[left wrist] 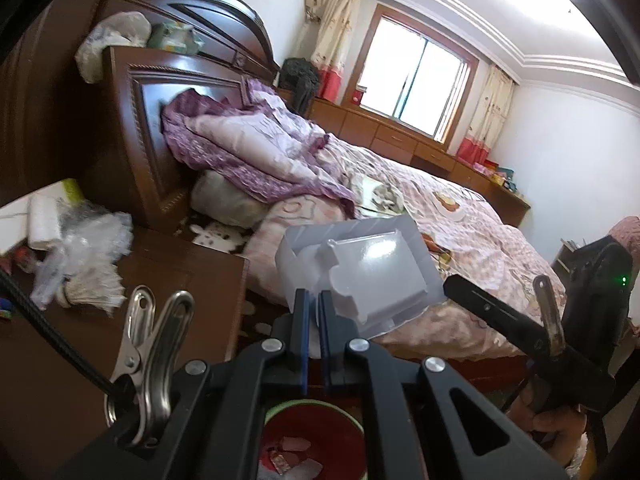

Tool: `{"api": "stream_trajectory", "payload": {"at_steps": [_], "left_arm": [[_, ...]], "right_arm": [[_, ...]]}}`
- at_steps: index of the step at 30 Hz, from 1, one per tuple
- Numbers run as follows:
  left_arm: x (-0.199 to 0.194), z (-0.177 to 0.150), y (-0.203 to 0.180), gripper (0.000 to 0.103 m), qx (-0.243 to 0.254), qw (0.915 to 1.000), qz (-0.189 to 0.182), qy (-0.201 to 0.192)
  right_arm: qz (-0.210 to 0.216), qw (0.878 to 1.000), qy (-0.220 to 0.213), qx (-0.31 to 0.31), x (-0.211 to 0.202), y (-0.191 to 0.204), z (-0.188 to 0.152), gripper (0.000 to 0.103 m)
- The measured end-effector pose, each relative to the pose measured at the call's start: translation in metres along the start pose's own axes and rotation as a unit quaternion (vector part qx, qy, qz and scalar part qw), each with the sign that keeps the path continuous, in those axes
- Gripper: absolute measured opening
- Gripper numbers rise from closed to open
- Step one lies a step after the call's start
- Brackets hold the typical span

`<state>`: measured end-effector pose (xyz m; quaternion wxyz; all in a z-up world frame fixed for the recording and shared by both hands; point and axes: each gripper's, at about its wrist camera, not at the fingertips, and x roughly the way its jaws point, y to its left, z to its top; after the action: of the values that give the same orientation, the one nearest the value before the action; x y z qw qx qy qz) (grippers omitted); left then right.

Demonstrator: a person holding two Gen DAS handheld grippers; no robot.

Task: Collect trash
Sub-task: 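Carry the white plastic tray with both grippers down over the red bin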

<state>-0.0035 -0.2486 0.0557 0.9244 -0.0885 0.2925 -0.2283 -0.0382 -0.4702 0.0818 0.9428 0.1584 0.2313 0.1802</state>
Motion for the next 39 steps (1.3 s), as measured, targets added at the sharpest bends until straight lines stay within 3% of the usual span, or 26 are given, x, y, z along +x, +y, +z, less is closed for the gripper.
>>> {"api": "stream_trajectory", "payload": {"at_steps": [13, 23, 30, 39], "left_arm": [[0.056, -0.026, -0.041, 0.004, 0.024, 0.9979, -0.015, 0.059], [0.103, -0.053, -0.056, 0.004, 0.027, 0.9919, -0.016, 0.123], [0.149, -0.081, -0.051, 0.003, 0.006, 0.9825, -0.005, 0.186], [0.211, -0.131, -0.025, 0.003, -0.029, 0.96, 0.035, 0.276]], "right_arm": [[-0.04, 0.999, 0.001, 0.029, -0.025, -0.057, -0.016, 0.002], [-0.055, 0.995, 0.02, 0.083, -0.028, -0.104, -0.05, 0.002], [-0.067, 0.989, 0.05, 0.124, -0.016, -0.139, -0.081, 0.002], [-0.074, 0.973, 0.12, 0.183, 0.024, -0.184, -0.138, 0.002]]}}
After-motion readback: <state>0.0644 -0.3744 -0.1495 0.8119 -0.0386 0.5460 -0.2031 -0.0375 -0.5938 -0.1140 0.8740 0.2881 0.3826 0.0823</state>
